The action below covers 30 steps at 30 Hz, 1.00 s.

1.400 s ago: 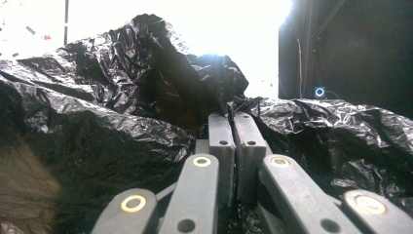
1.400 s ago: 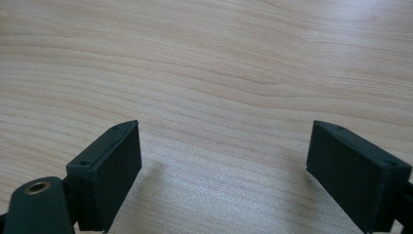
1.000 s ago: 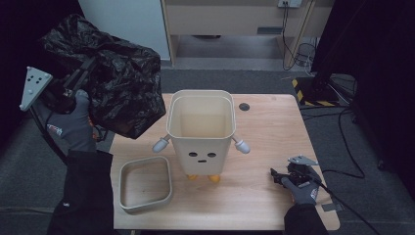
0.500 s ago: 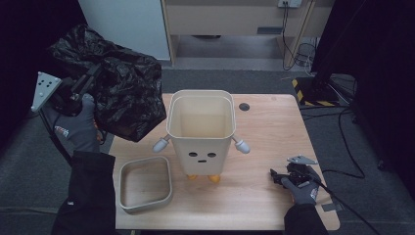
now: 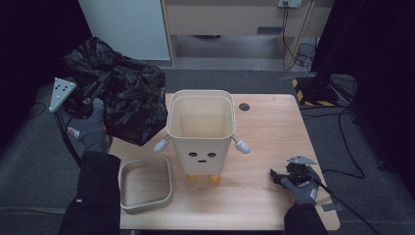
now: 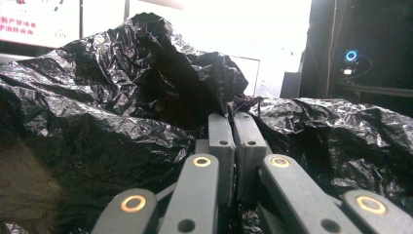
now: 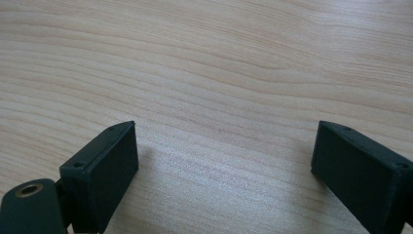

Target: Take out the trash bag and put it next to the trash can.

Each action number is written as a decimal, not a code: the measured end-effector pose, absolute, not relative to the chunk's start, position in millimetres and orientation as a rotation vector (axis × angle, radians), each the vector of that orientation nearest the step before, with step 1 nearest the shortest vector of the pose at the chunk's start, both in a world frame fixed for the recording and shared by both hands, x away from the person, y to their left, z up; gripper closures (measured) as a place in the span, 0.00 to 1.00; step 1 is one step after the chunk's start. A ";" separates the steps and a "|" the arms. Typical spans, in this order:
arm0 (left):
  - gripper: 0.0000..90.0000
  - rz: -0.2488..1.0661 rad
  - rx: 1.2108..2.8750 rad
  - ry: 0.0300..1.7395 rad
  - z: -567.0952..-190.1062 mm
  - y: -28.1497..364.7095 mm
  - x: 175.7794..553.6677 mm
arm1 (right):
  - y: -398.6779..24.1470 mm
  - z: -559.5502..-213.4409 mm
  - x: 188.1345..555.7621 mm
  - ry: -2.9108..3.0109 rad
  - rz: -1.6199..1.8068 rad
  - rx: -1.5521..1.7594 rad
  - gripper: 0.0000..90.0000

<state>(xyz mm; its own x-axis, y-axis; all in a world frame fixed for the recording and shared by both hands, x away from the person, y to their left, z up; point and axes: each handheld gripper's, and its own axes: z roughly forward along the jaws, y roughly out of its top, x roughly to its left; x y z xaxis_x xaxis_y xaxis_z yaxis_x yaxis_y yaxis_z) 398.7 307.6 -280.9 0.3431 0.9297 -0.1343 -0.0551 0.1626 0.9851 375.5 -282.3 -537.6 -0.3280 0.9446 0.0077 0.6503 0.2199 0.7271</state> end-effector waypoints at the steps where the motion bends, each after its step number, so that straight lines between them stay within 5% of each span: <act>1: 0.97 0.883 1.186 0.971 -283.6 308.0 400.1 | -282.4 -537.7 375.5 2.061 0.891 1.468 0.11; 30: 0.97 0.833 1.323 1.121 -360.1 305.5 432.9 | -281.4 -538.2 376.3 2.086 0.881 1.458 0.07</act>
<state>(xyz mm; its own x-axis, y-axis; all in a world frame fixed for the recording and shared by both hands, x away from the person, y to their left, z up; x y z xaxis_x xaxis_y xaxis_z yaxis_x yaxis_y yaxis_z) 432.9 305.5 -360.1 0.2909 0.9456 -0.1457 0.1326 0.1109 0.9849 376.3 -281.4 -538.2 -0.3438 0.9391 0.0010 0.6552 0.2391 0.7167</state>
